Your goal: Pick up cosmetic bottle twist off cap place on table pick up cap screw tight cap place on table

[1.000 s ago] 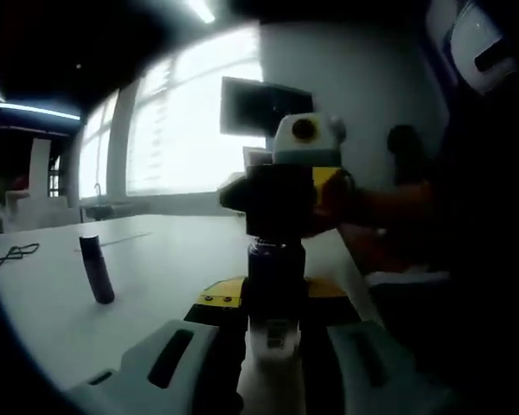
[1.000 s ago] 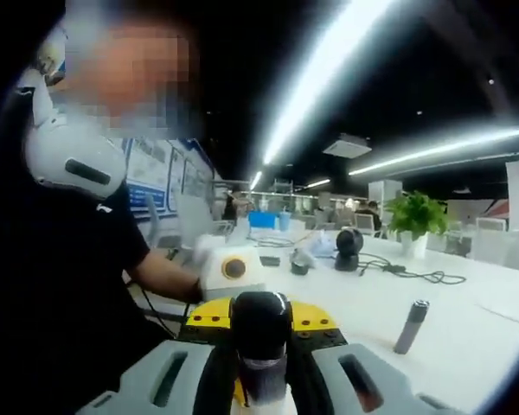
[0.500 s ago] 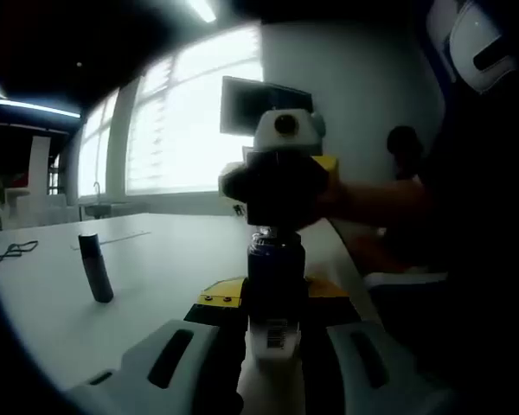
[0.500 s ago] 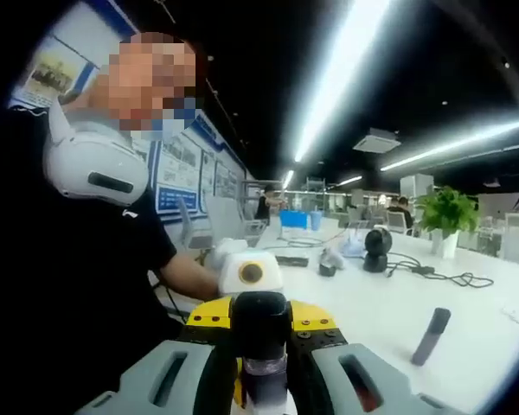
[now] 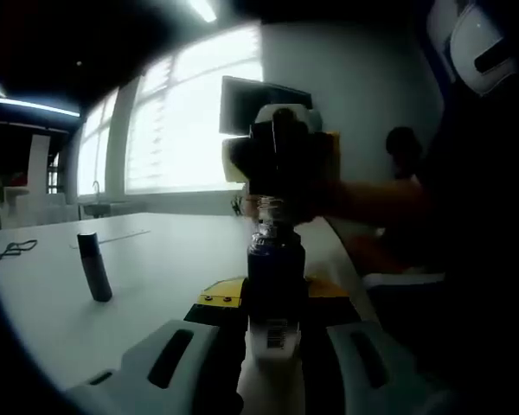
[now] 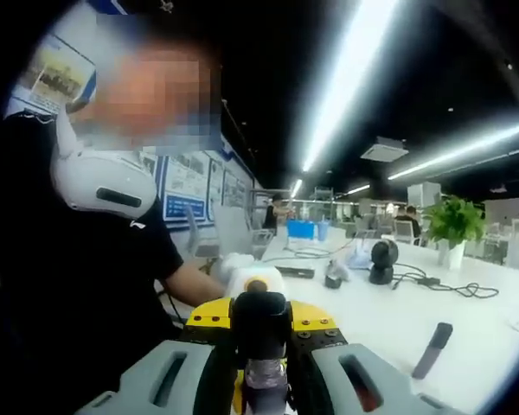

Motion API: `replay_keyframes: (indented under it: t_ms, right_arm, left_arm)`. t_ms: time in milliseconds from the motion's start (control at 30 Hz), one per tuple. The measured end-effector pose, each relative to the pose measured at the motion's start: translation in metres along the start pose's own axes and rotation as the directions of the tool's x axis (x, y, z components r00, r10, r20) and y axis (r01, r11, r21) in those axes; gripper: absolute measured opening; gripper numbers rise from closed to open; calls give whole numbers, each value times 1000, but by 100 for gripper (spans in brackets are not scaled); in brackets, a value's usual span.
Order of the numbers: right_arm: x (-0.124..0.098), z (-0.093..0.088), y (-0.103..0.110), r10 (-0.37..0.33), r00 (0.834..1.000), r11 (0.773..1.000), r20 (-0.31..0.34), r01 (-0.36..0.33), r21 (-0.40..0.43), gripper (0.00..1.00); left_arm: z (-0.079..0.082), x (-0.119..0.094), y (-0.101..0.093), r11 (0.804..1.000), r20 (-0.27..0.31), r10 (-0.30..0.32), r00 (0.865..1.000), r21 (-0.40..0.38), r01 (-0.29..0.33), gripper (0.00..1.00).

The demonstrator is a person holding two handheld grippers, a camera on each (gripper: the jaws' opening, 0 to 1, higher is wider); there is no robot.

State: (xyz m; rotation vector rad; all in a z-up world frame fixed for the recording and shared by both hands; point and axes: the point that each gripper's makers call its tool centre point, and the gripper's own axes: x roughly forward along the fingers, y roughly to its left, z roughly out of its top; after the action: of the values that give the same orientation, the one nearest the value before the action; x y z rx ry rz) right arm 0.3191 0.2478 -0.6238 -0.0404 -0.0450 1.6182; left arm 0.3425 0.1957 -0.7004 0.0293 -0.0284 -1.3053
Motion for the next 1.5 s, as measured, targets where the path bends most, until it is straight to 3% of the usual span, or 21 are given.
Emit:
replay_keyframes:
  t_ms: [567,667,1000,1500]
  right_arm:
    - [-14,6,-10,-108,993,993,45,106,45,16]
    - [-17,6,-14,-146,988,986,52,141,91,16]
    - [-26,13,-19,-218,973,975,74,214,55,16]
    - [-45,12,-46,-399,913,917,80,396,57,16]
  left_arm:
    - [0,-1,-1,1000,2,7,1000,9,-7,13]
    - [0,-1,0,1000,0,14,1000,10,-14,13]
    - [-1,0,3,999,-8,40,999,5,-40,13]
    - [-1,4,18,993,-29,120,992,26,-119,12]
